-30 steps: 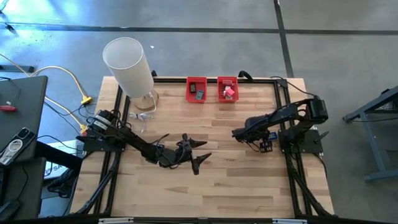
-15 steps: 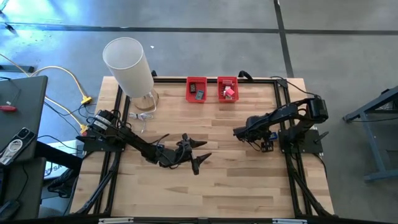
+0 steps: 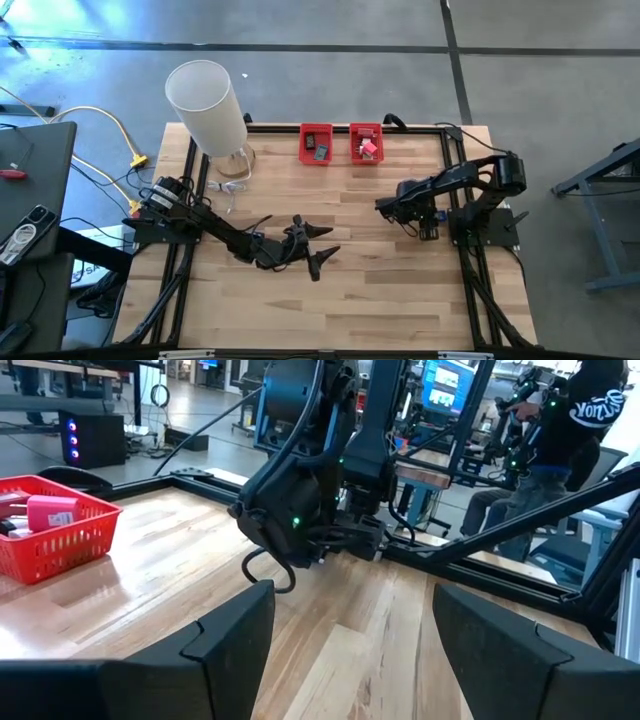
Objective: Pick & Place Office items
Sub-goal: Put the blue timer into the left red bin
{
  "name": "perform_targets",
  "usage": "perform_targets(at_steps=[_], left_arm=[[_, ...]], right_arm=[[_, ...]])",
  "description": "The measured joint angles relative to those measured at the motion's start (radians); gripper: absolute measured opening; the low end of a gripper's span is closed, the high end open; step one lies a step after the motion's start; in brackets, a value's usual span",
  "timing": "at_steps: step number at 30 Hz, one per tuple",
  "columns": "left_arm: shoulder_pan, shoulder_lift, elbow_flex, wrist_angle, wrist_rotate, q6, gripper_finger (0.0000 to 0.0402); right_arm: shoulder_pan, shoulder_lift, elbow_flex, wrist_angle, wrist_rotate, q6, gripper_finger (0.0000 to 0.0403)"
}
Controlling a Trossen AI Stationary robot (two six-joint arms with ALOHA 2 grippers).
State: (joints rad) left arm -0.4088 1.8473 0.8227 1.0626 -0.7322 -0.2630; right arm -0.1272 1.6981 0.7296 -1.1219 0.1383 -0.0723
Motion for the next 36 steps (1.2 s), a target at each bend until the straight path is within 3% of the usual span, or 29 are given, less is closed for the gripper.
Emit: perform_targets(at_steps=[22,29,36], left_arm=[[0.000,0.000,0.000,-0.001,-0.002,0.046,0.0264],[0.000,0.000,0.000,-0.001,-0.003,0.269,0.0264],[0.013,0.000,0.000,0.000,-0.003,0.374,0.0264]], right_arm=[[0.139,0.000,0.054,-0.059,0.047,0.067,0.0131],[0.194,-0.009,0.120,-0.072,0.042,0.082,0.0131],[0.239,-0.044,0.188,-0.083,0.039,0.106,0.0131]])
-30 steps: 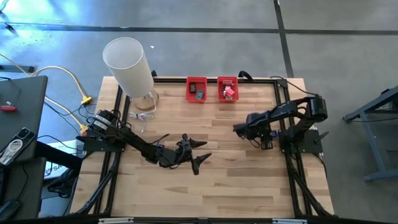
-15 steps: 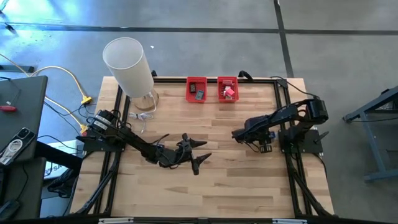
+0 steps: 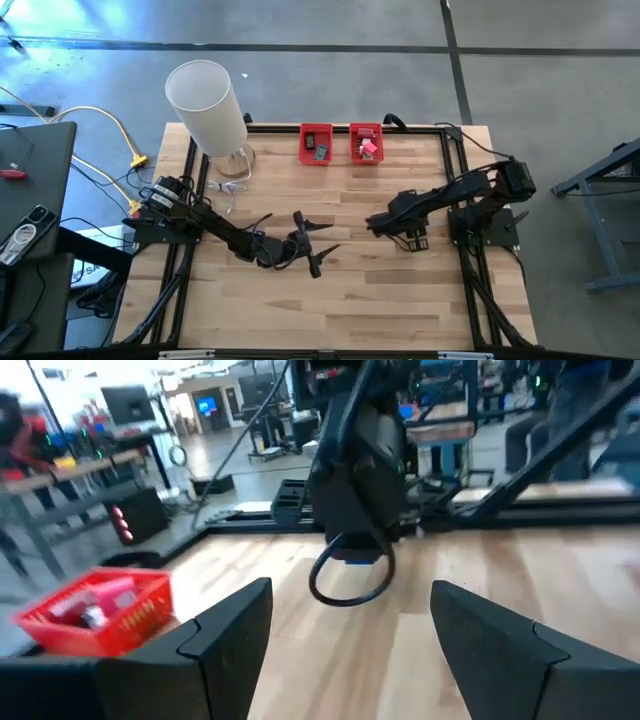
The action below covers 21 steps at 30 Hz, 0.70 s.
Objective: Pick & Place Office items
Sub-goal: Put the blue timer into the left red bin
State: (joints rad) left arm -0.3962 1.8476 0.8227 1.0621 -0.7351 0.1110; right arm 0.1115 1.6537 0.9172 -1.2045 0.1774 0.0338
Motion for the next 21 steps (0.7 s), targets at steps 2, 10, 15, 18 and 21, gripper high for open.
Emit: perform_targets(at_steps=[2,10,15,18,21], left_arm=[[0.000,0.000,0.000,0.000,0.000,0.075,0.0264],[-0.001,0.000,0.000,-0.018,0.000,0.207,0.0264],[-0.006,0.000,0.000,-0.032,-0.024,0.342,0.0264],[-0.007,0.000,0.000,-0.032,-0.066,0.415,0.0264],[-0.006,-0.006,0.000,-0.034,-0.068,0.475,0.0264]], right_arm=[[0.006,-0.015,0.015,-0.007,0.001,0.020,0.0131],[0.020,-0.093,0.045,0.117,-0.080,0.002,0.0131],[0.025,-0.168,0.044,0.217,-0.109,0.018,0.0131],[0.045,-0.217,0.044,0.313,-0.111,0.029,0.0131],[0.079,-0.264,0.038,0.436,-0.119,0.034,0.0131]])
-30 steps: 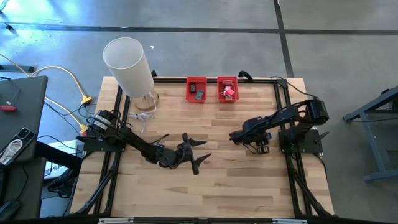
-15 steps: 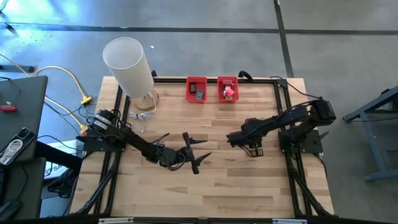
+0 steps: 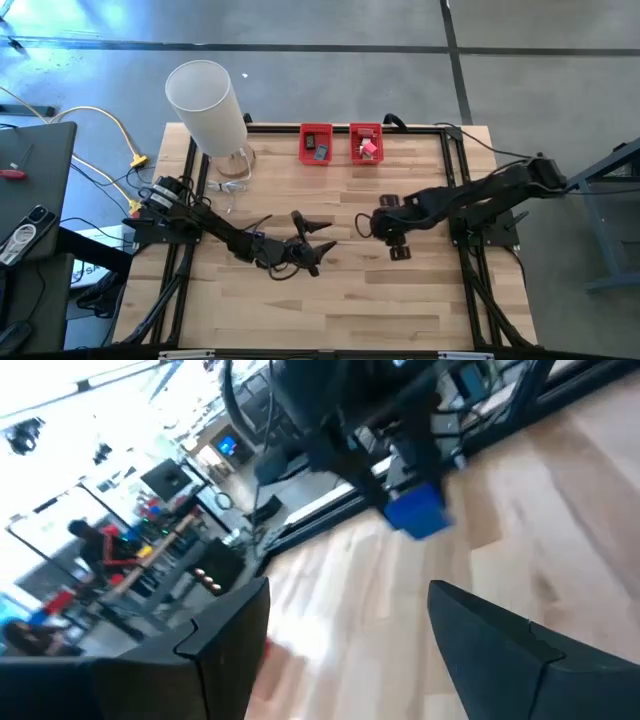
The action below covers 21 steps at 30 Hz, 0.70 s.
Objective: Pick & Place Office items
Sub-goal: Put the blue timer into the left red bin
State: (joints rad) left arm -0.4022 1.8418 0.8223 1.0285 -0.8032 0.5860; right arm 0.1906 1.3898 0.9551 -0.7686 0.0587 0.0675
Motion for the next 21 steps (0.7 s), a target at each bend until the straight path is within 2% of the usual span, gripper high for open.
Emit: perform_targets(at_steps=[3,6,9,16,21], left_arm=[[0.003,-0.022,0.000,-0.004,0.002,0.050,0.0264],[0.003,-0.073,0.000,-0.046,-0.039,0.043,0.0264],[0.000,-0.164,0.000,-0.197,-0.028,0.043,0.0264],[0.015,-0.420,-0.001,-0.707,0.178,-0.092,0.0264],[0.087,-0.526,-0.001,-0.890,0.300,-0.123,0.0264]], right_arm=[[0.042,-0.042,-0.027,0.147,-0.012,0.000,0.0131],[0.087,-0.058,-0.054,0.273,-0.004,0.019,0.0131],[0.133,-0.061,-0.074,0.348,0.049,0.054,0.0131],[0.177,-0.061,-0.091,0.524,0.159,0.092,0.0131],[0.213,-0.054,-0.090,0.607,0.298,0.089,0.0131]])
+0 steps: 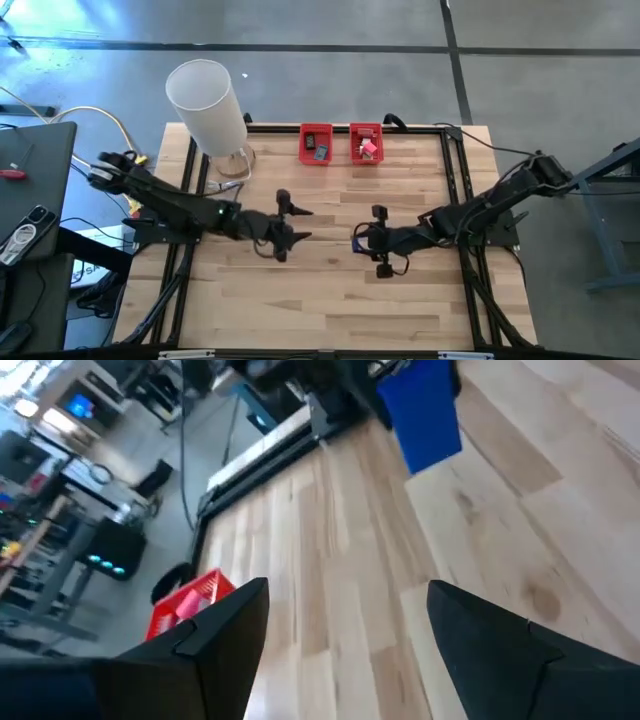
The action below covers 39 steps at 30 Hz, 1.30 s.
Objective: Pick & Place Office items
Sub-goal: Put the blue timer into the left red bin
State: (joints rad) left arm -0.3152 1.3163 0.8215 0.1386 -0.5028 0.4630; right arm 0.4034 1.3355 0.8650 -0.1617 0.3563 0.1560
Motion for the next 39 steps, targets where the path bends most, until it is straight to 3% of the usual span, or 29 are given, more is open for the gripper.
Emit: perform_targets(at_steps=[3,7,10,13,17,24,39], left_arm=[[0.056,-0.005,-0.010,-0.021,0.075,-0.020,0.0264],[0.161,0.005,-0.054,0.035,0.320,-0.084,0.0264],[0.234,0.032,-0.109,0.178,0.479,-0.156,0.0264],[0.275,0.074,-0.173,0.375,0.553,-0.194,0.0264],[0.285,0.154,-0.212,0.547,0.587,-0.230,0.0264],[0.284,0.264,-0.212,0.690,0.591,-0.283,0.0264],[0.284,0.287,-0.212,0.737,0.576,-0.392,0.0264]], right_arm=[[0.006,0.013,0.000,0.057,0.066,-0.026,0.0131],[-0.007,0.026,0.000,0.171,0.090,-0.061,0.0131],[-0.013,0.049,0.000,0.206,0.084,-0.092,0.0131],[-0.022,0.074,0.000,0.254,0.081,-0.117,0.0131],[-0.040,0.098,0.000,0.295,0.079,-0.136,0.0131],[-0.088,0.109,0.000,0.336,0.050,-0.183,0.0131],[-0.158,0.113,0.000,0.345,-0.047,-0.222,0.0131]])
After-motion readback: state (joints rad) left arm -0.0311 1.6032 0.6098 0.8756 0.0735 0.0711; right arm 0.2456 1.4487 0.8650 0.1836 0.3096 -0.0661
